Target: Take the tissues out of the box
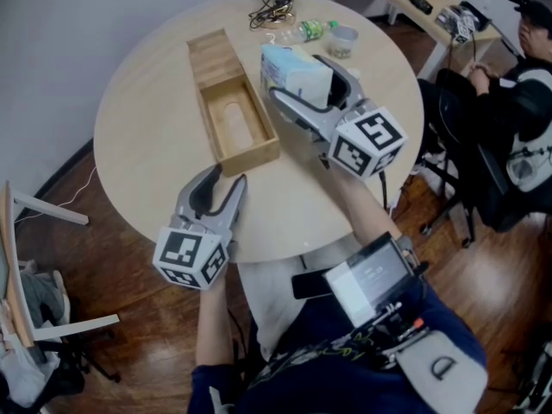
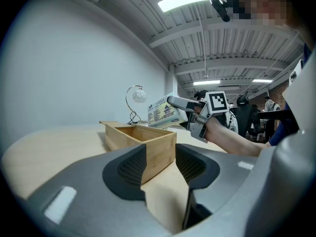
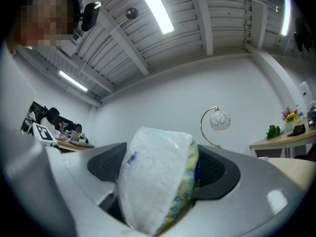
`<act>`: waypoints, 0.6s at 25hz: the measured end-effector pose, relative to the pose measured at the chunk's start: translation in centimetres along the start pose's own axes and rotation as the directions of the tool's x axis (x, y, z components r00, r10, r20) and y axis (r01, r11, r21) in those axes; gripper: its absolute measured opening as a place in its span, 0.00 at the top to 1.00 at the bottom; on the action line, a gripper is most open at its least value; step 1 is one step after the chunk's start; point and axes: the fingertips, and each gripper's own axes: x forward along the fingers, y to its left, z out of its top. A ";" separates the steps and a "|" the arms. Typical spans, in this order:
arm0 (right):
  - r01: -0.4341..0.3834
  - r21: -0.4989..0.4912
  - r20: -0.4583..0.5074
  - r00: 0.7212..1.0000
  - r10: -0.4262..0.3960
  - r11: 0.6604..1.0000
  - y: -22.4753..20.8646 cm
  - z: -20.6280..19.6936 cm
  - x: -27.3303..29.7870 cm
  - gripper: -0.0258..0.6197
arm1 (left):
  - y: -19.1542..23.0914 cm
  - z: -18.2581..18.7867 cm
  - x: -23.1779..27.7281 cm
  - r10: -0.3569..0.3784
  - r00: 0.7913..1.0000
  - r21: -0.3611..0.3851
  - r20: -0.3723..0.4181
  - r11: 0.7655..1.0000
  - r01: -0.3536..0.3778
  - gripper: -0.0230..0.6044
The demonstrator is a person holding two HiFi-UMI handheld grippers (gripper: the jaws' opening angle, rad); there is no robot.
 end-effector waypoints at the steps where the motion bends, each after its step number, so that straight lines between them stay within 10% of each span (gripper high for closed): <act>1: 0.003 -0.005 -0.006 1.000 -0.004 1.000 -0.1 -0.1 0.0 0.31 | 0.0 0.0 0.0 0.000 1.000 -0.001 0.000 1.000 0.000 0.66; 15: 0.026 -0.053 -0.065 0.997 -0.030 0.998 -1.0 -1.3 -0.6 0.32 | 0.1 0.0 0.0 0.003 1.000 -0.008 0.001 1.000 -0.003 0.66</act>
